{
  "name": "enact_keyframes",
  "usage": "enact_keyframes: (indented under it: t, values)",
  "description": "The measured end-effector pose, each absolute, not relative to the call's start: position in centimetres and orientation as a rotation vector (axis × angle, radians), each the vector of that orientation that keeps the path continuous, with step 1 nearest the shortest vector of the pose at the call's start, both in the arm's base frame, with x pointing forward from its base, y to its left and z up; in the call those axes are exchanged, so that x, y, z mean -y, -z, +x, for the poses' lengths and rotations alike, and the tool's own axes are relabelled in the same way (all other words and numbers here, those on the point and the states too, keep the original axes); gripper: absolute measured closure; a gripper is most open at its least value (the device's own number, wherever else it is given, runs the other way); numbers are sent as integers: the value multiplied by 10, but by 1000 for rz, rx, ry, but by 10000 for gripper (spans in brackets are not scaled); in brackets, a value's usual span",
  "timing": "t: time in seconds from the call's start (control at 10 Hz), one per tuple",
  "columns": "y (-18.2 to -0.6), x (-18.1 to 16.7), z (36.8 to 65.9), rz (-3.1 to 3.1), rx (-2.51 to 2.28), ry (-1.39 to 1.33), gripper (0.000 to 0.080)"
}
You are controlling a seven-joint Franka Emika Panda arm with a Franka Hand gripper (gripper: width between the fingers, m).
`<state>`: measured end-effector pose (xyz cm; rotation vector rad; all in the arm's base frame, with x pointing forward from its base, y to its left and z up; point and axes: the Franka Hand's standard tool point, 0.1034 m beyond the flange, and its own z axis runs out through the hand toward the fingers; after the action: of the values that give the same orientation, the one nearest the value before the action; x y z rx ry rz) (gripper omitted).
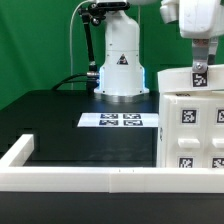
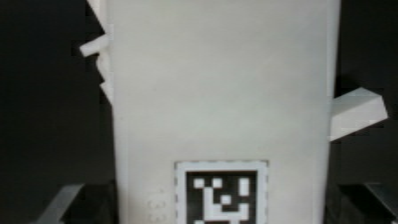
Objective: Assemble cabinet
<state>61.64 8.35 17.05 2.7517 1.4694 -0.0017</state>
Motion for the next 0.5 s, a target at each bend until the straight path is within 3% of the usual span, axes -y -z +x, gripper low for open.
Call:
enact_keyframes:
  t: [0.5]
  values:
    - [-169,-86,615,3074,-536,-10,239]
